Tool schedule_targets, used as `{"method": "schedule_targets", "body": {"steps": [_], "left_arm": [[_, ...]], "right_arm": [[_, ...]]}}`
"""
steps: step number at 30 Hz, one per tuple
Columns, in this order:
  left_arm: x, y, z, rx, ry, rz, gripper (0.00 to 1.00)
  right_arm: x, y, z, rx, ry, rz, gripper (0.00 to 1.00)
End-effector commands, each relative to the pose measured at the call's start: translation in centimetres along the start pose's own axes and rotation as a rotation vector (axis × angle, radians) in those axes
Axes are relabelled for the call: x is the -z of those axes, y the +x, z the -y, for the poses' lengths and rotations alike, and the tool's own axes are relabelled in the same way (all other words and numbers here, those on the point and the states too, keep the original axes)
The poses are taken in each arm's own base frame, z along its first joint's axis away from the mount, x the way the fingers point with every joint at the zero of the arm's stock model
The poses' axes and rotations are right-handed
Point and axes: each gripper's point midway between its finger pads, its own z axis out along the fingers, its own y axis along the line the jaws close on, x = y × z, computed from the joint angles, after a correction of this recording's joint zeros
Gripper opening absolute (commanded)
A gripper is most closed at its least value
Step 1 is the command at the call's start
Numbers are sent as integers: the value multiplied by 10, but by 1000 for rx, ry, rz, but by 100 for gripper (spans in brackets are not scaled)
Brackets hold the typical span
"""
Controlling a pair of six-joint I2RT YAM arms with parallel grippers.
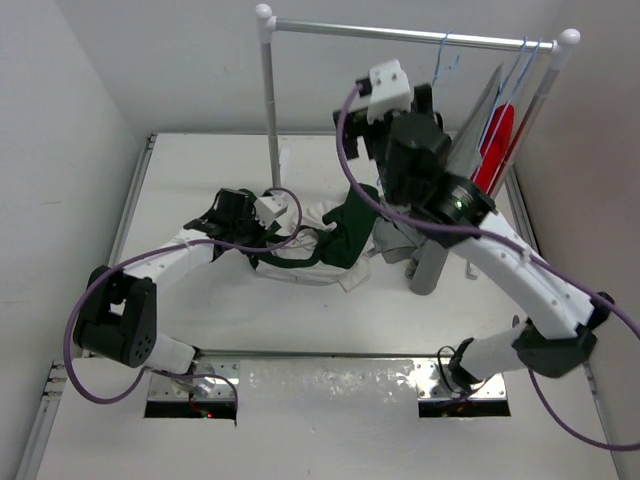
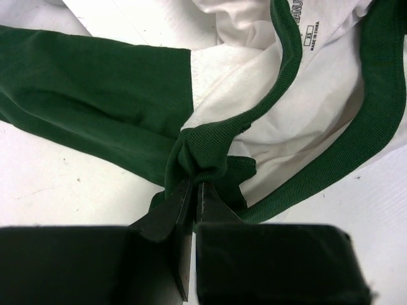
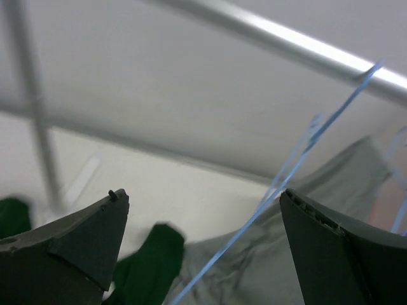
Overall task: Place the t-shirt on the hanger
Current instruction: Pick up the hanger from the clothesline.
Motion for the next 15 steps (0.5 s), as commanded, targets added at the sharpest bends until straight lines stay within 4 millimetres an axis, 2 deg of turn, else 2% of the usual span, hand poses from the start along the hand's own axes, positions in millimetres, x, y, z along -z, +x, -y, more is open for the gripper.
{"method": "schedule_targets", "body": {"steps": [1, 2, 3, 4, 6, 9, 11, 15], "left_arm": [[13, -27, -8, -14, -24, 83, 0], [14, -27, -7, -14, -20, 85, 0], [15, -28, -7, -16, -22, 87, 0], [16, -28, -7, -17, -23, 92, 0], [18, -28, -7, -20, -29, 98, 0], [19, -28, -7, -26, -31, 101, 0], [19, -28, -7, -24, -32, 101, 0], [18, -26, -5, -24, -20, 96, 0]], "right_arm": [[-25, -14, 61, 110, 299, -66, 99], [-32, -10, 66, 159, 322, -104, 99], [-47, -15, 68, 165, 355, -112, 99], [-56, -11, 86, 174, 413, -140, 99], [-68, -9, 104, 174, 473, -163, 98], [-88, 14, 119, 169, 513, -187, 95], [-89, 19, 124, 151, 529, -181, 92], [-93, 53, 135, 134, 531, -250, 87]]}}
